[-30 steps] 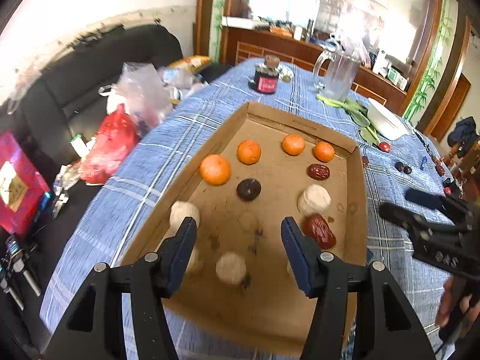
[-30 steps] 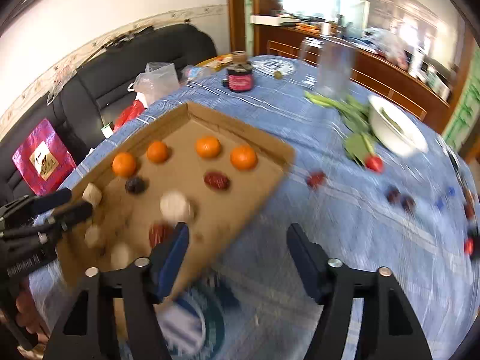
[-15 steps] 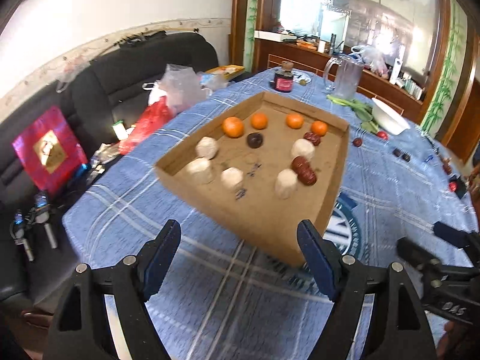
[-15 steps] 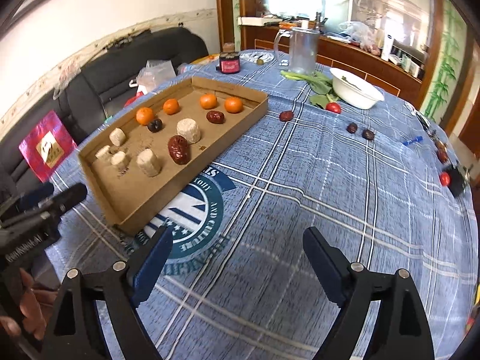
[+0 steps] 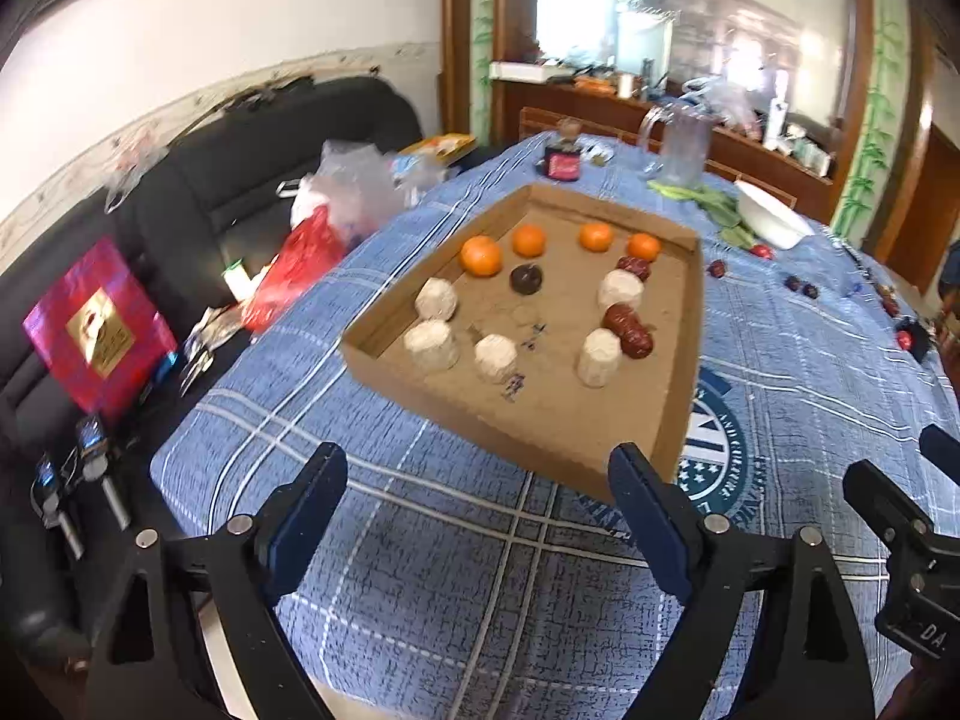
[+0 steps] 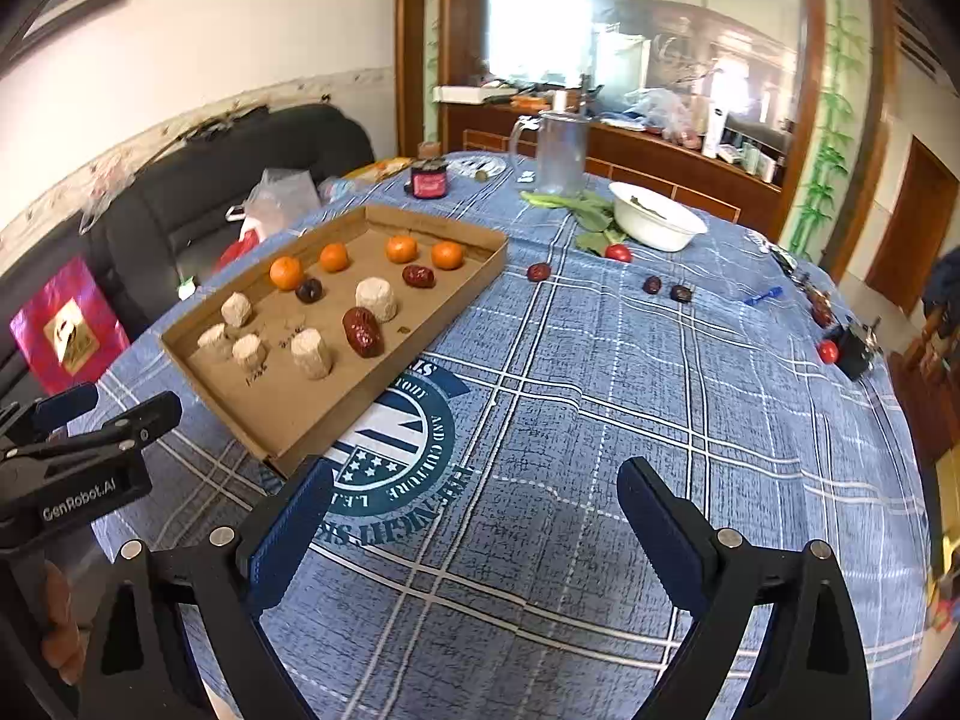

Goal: Organize fruits

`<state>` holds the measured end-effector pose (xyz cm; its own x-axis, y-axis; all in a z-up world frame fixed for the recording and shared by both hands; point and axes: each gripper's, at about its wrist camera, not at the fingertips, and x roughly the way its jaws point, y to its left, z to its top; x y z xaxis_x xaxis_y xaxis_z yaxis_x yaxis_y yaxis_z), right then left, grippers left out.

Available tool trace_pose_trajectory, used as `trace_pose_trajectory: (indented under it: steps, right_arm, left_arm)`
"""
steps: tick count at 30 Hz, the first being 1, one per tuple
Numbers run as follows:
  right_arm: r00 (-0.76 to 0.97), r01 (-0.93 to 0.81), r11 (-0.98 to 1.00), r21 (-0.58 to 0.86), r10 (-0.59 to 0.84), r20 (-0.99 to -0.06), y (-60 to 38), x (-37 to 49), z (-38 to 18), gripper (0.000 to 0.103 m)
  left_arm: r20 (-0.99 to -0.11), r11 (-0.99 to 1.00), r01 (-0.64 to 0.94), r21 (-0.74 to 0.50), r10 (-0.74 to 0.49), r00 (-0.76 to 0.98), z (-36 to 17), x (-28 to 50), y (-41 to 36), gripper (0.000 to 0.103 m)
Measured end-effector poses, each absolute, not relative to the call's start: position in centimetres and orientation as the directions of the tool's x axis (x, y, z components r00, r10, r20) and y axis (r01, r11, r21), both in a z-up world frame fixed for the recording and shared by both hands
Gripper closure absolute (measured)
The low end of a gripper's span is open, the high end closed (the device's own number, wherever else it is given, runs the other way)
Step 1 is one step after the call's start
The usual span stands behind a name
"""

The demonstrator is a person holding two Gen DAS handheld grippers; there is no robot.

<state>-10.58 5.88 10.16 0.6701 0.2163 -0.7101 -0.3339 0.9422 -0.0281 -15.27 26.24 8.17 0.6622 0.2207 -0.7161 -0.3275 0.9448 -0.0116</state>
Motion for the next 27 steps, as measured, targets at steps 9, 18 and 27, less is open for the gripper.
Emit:
trace_pose_trajectory:
  steps: [9, 18, 27]
  right_arm:
    - [0.651, -0.254, 0.967, -0.017, 0.158, -0.742, 6.1, -11.6, 9.2, 0.004]
    - [0.682, -0.247, 0.966, -0.074, 0.119, -0.721, 7.1, -13.2, 9.7, 0.004]
    - [0.686, -0.243, 0.965, -0.099, 0.099, -0.721, 7.7, -13.9, 9.5, 0.004]
  left_arm:
    - [-0.599, 0.896, -0.398, 0.195, 0.430, 0.676, 9.6, -16.0, 25.8, 0.009]
    - [-0.659, 0.953, -0.295, 0.065, 0.263, 0.705, 9.1, -16.3, 26.4, 0.009]
    - [-0.658, 0.964, -0.259, 0.050, 0.227, 0.718, 8.9, -17.0, 25.8, 0.009]
